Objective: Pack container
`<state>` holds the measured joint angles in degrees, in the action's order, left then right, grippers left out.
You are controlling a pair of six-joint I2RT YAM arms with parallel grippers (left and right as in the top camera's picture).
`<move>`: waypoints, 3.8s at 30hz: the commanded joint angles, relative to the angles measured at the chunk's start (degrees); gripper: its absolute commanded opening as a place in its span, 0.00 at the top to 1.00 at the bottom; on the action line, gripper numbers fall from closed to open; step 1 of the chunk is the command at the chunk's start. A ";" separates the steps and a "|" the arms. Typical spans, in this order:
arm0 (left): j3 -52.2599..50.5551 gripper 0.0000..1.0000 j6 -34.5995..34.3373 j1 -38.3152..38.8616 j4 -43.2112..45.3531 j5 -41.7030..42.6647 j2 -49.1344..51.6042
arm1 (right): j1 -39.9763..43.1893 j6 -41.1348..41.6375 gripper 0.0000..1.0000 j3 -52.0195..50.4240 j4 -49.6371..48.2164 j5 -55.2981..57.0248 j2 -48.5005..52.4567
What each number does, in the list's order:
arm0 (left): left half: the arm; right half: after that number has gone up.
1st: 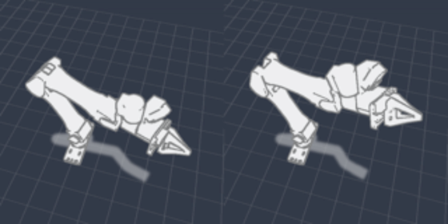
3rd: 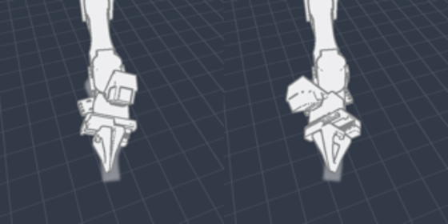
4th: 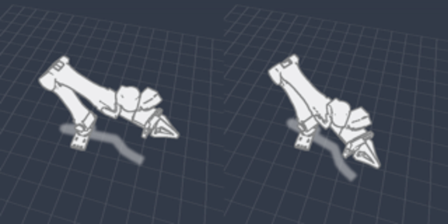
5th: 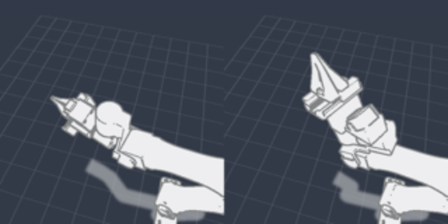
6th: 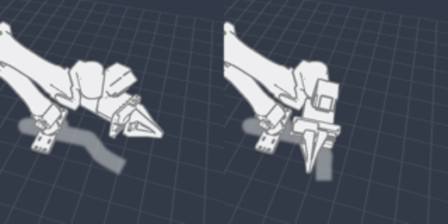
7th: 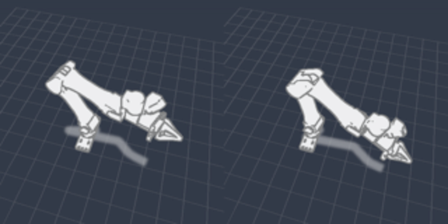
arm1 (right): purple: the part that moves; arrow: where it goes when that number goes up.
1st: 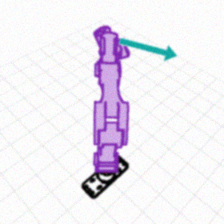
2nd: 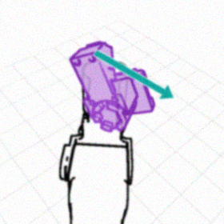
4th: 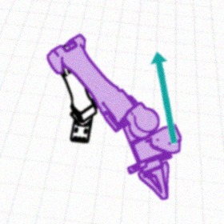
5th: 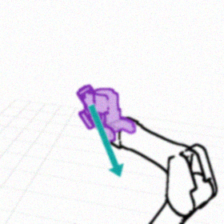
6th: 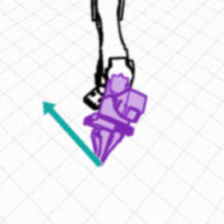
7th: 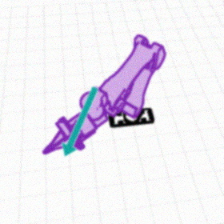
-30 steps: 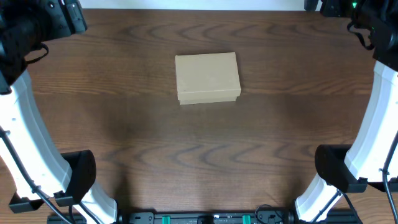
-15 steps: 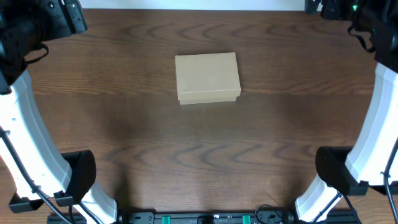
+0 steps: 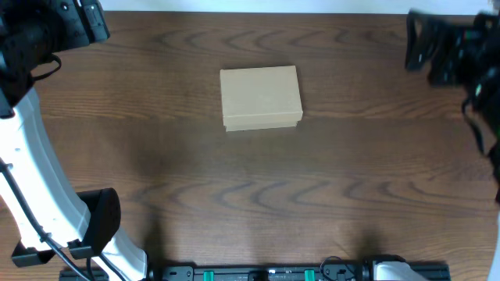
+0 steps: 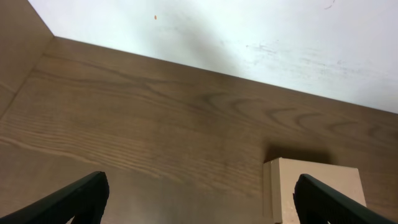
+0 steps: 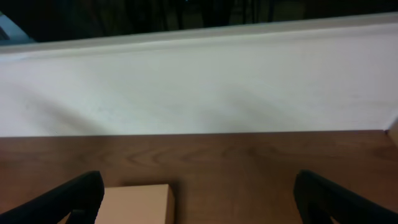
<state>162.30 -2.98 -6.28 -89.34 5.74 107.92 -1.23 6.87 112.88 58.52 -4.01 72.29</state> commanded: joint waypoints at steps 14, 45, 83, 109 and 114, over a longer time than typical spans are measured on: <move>0.57 0.04 0.20 -0.17 -0.02 -0.37 0.02 | 0.09 1.25 0.01 -56.15 -22.49 0.76 -37.44; 0.57 0.04 0.20 -0.17 -0.02 -0.37 0.02 | 0.52 3.80 0.01 -104.02 -47.45 0.81 -71.97; 0.57 0.04 0.20 -0.17 -0.02 -0.37 0.02 | 0.94 3.78 0.01 -112.56 -54.69 0.96 -71.97; -55.52 0.04 1.73 -0.09 23.39 -4.00 -42.56 | 0.94 3.78 0.01 -112.56 -54.69 0.98 -71.97; -80.24 0.04 1.73 -0.09 61.68 -4.90 -58.99 | 0.94 3.78 0.01 -112.56 -54.69 0.98 -71.97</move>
<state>91.68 -2.17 -6.28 -36.27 2.48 54.70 -0.91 10.09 0.60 3.81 -3.57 0.69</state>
